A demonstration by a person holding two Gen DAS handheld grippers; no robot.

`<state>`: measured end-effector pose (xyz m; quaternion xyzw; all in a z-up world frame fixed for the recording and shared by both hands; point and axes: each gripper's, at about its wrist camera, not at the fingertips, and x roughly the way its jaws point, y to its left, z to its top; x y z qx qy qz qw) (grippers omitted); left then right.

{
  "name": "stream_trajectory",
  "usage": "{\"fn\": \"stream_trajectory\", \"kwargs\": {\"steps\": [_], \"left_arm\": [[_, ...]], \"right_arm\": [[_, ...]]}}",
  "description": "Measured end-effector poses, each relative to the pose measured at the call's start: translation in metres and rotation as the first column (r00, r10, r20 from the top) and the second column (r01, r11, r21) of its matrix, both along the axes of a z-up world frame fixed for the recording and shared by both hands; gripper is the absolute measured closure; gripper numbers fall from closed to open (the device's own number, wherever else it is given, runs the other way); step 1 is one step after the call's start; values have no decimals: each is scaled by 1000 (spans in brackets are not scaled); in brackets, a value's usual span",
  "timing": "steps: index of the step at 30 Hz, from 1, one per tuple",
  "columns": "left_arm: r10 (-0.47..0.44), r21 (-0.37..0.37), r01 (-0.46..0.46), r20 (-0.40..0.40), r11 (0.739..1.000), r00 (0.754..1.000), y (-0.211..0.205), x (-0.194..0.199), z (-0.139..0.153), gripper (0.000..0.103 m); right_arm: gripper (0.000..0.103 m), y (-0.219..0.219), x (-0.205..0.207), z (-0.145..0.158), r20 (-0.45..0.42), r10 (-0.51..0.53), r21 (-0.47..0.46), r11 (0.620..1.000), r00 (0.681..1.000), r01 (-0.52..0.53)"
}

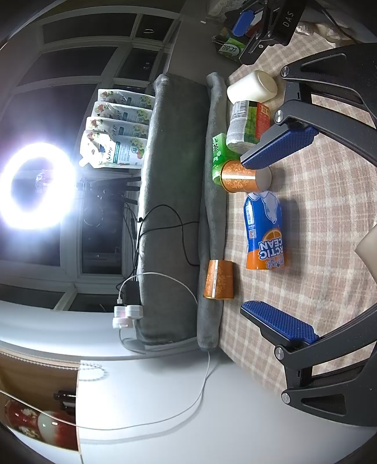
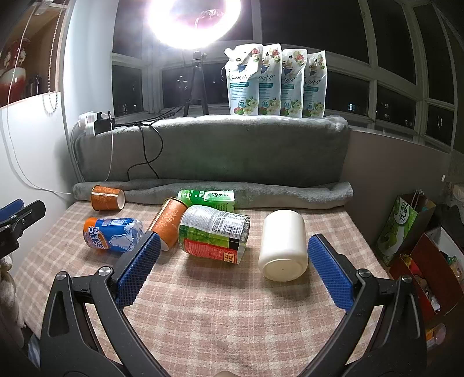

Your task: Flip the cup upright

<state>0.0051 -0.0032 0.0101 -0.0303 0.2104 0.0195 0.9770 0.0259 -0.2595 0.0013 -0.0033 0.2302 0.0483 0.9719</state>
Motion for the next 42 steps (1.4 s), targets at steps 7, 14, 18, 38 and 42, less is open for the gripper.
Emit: {"fn": "stream_trajectory", "kwargs": {"steps": [7,14,18,38,42], "left_arm": [[-2,-3,2,-1,1000,1000,1,-1,-1,11],[0,-6,0,3,1000,1000,2,-2,-2,11],[-1,-6,1,3,1000,1000,2,-2,-2,11],[-15,-2,15,-13,1000,1000,-2,3,-3,11],[-16,-14,16,-32,1000,999,0,7,-7,11]], "right_arm": [[0,0,2,2,-8,-5,0,1000,1000,5],[0,0,2,2,-8,-3,-1,1000,1000,3],[0,1,2,1,-8,-4,-3,1000,1000,4],[0,-4,4,-2,-13,-7,-1,1000,1000,7],[0,-11,7,-5,-36,-10,13,1000,999,11]]}}
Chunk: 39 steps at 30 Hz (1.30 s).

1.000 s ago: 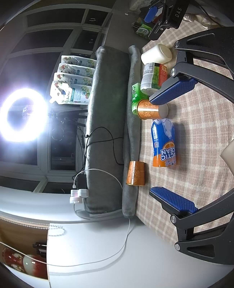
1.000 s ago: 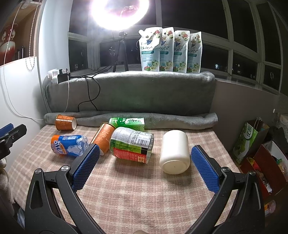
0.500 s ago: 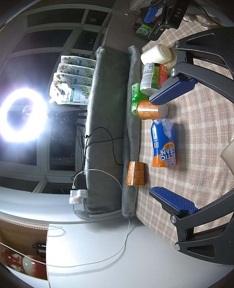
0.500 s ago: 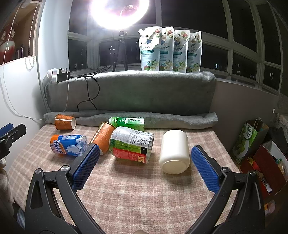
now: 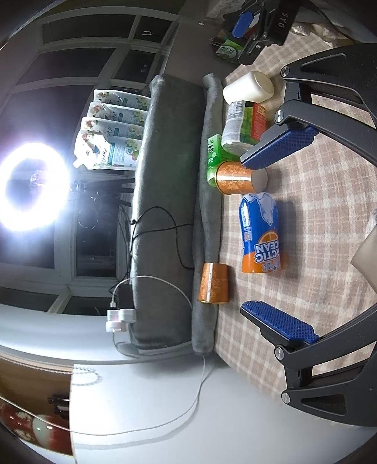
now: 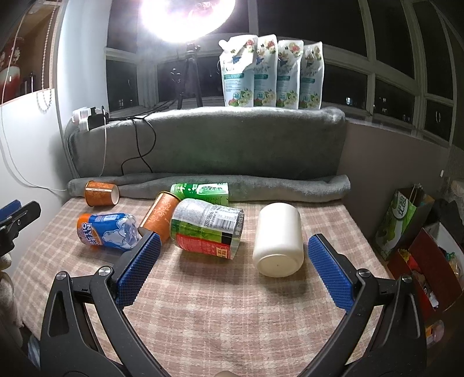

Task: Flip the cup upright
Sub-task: 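Lower the right gripper over the white cup lying on its side, then close the right gripper around the white cup's body and lift it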

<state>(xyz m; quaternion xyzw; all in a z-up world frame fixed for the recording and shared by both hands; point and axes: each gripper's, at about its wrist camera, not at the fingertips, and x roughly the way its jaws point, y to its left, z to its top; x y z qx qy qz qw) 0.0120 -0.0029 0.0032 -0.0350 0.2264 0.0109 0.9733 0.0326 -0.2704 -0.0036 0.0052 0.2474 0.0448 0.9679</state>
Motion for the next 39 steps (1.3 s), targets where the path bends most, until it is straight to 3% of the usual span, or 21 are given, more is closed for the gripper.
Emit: {"fn": "stream_trajectory", "kwargs": {"steps": [7,12,18,28,34,39], "left_arm": [[-52,-88,43,-111,995,992,12,11,-20,11],[-48,-104,33,-139,994,989,16,9,-27,11],[-59,-130,37,-171,991,984,22,6,-34,11],[-75,-160,37,-235,986,969,26,6,-50,11],[-73,-160,35,-241,987,968,26,5,-51,11],[-69,-161,30,-238,986,969,28,5,-51,11]], "right_arm": [[0,-30,22,-7,-87,-20,63,998,996,26],[0,-52,51,-16,-187,-2,105,994,982,21],[0,-92,101,-36,-344,54,278,960,937,47],[6,-114,161,-77,-518,160,431,897,840,95],[16,-105,180,-91,-563,200,437,895,802,84],[26,-97,186,-94,-579,206,424,902,789,76]]}}
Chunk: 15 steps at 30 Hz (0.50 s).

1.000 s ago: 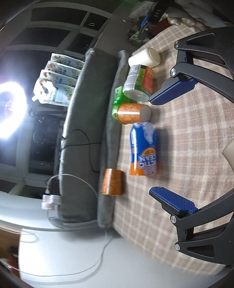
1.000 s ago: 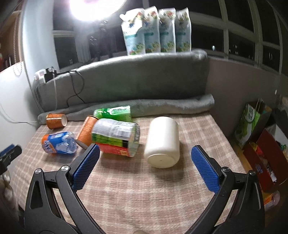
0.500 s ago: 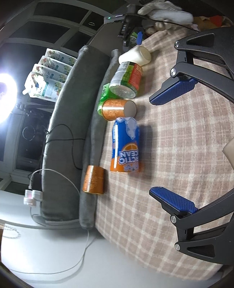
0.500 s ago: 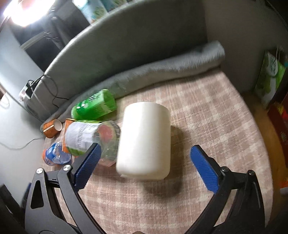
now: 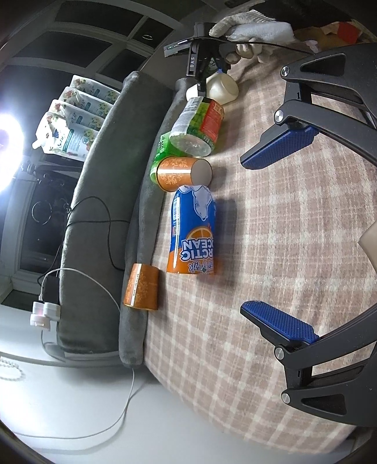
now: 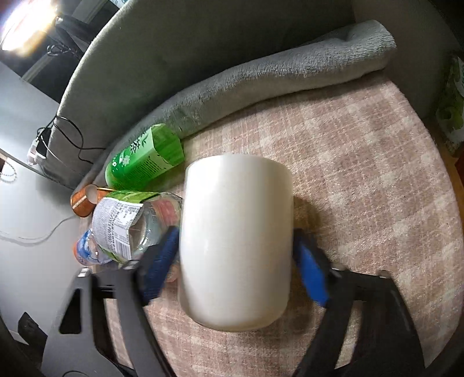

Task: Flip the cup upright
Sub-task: 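Close the right gripper around the white cup's body and lift it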

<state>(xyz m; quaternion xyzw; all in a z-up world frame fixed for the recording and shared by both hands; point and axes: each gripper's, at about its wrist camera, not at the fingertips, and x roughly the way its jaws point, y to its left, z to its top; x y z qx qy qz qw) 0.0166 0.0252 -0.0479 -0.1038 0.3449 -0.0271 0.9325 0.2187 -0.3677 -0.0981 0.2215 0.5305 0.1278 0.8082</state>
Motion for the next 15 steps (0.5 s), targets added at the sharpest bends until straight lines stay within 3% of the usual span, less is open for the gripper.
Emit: {"fn": "stream_trajectory", "kwargs": {"steps": [8,15], "left_arm": [[-1,-1,1,2,1000,1000,2,-1,0,11],[7,-3,-7,12,1000,1000,4,-3,3,11]], "right_arm": [[26,-13,-15,9,30,-27,-1,1000,999,27],[26,-11,-47,54,144,-8,-12,1000,990,10]]}}
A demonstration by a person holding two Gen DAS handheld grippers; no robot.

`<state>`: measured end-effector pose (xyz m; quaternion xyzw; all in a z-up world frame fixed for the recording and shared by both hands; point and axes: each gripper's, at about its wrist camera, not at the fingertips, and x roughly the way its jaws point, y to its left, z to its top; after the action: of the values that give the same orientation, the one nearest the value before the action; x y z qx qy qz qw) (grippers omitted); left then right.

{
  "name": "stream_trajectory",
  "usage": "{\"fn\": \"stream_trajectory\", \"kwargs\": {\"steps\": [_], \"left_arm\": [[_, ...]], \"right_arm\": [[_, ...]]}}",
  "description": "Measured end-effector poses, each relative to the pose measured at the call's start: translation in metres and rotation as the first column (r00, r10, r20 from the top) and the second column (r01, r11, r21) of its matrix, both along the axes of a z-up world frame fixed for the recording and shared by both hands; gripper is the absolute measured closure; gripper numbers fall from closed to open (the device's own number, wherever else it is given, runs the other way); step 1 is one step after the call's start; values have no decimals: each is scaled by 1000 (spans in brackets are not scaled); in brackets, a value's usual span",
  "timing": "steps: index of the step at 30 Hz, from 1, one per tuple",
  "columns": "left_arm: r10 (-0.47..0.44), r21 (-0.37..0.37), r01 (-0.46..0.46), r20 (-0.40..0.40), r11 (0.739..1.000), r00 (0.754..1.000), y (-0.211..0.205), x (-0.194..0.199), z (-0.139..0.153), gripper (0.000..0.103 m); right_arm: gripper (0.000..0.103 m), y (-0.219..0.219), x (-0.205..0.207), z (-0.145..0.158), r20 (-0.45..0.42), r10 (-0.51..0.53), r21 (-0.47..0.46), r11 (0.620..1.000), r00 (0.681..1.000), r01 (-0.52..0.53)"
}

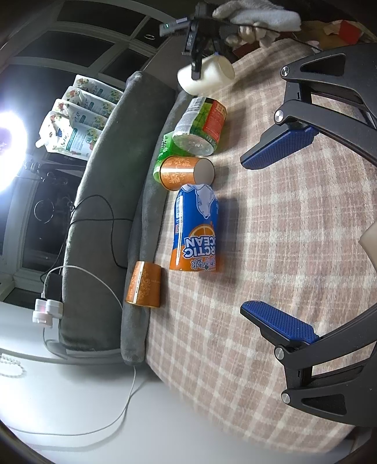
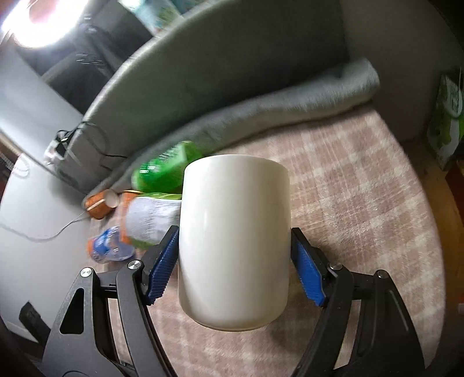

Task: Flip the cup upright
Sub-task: 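Close the right gripper around the white cup's body and lift it, then rotate the right gripper to turn the white cup upright, rim up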

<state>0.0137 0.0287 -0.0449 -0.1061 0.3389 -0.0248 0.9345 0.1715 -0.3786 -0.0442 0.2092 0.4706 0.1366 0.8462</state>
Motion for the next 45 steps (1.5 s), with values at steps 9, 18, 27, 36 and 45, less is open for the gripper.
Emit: {"fn": "stream_trajectory", "kwargs": {"steps": [9,18,27,36,45], "left_arm": [[3,-4,-3,6,1000,1000,2,-3,3,12],[7,-5,-7,4,1000,1000,6,-6,3,12],[11,-8,-11,-1,1000,1000,9,-5,2,12],[4,-10,-4,-10,1000,1000,7,-4,0,12],[-10,-31,9,-29,999,1000,6,-1,-2,12]], "right_arm": [[26,52,-38,35,80,143,48,988,987,-147],[26,131,-52,18,22,323,77,943,946,-324],[26,186,-52,-14,-68,401,50,916,913,-399],[26,190,-50,-43,-134,407,25,913,904,-407],[25,191,-48,-52,-155,396,22,917,905,-398]]}}
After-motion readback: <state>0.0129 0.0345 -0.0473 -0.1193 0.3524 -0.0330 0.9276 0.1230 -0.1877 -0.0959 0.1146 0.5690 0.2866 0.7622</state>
